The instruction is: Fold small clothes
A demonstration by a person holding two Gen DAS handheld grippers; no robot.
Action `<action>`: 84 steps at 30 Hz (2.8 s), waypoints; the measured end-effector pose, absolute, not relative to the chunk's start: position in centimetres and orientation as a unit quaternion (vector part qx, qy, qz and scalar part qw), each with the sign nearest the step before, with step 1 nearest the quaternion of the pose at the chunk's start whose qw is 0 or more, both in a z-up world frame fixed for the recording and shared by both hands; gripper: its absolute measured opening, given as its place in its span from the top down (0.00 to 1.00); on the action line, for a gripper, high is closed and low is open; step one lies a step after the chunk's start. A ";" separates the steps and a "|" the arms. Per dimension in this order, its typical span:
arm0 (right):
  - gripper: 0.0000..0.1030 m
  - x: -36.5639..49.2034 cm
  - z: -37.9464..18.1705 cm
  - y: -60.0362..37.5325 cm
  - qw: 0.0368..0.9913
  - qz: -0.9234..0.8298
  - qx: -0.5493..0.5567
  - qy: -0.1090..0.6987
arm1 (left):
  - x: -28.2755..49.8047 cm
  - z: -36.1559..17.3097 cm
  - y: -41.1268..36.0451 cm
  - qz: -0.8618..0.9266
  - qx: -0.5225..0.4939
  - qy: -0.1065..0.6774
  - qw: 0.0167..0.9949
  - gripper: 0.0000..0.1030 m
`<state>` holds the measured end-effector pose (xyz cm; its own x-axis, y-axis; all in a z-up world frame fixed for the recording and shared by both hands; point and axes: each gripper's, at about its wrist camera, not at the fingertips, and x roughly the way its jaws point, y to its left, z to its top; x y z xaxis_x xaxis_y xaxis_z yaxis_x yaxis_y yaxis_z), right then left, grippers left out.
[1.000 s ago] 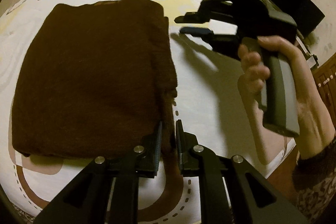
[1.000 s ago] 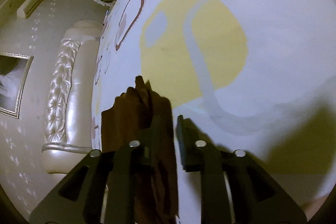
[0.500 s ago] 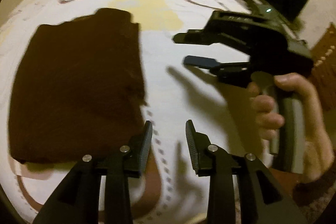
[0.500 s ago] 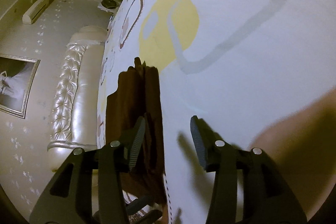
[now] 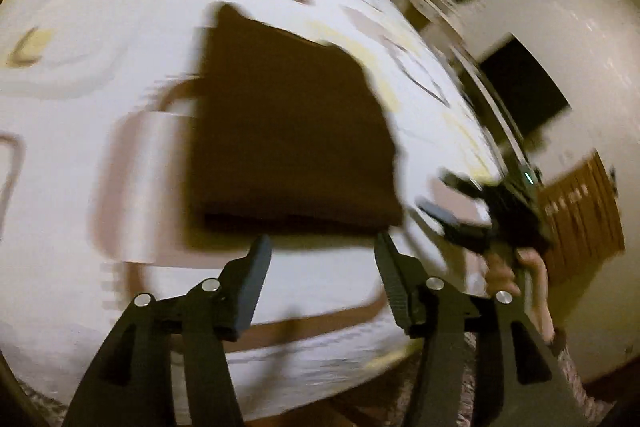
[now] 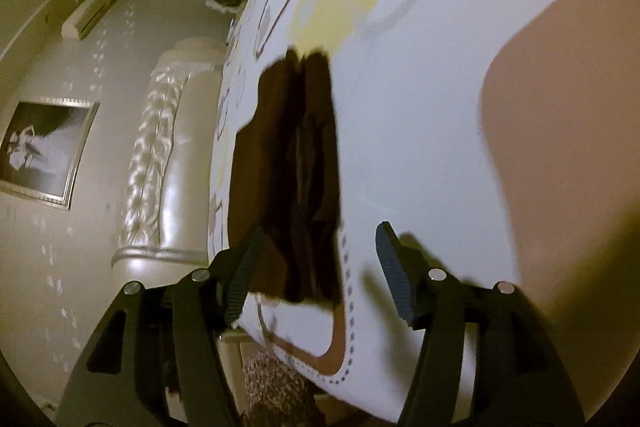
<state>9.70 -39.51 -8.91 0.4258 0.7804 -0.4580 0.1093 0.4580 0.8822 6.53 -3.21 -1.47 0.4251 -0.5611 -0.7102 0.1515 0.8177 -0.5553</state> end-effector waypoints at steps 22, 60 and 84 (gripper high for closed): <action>0.42 12.0 -10.6 -32.6 0.682 0.280 0.458 0.496 | 12.9 -7.5 1.3 -0.230 -0.375 0.525 0.729 0.35; 0.49 10.4 -10.0 -32.7 0.685 0.303 0.447 0.488 | 10.2 -5.1 3.4 -0.237 -0.281 0.518 0.772 0.44; 0.69 16.7 -10.4 -32.6 0.725 0.280 0.397 0.488 | 18.1 -6.9 1.3 -0.238 -0.254 0.518 0.781 0.55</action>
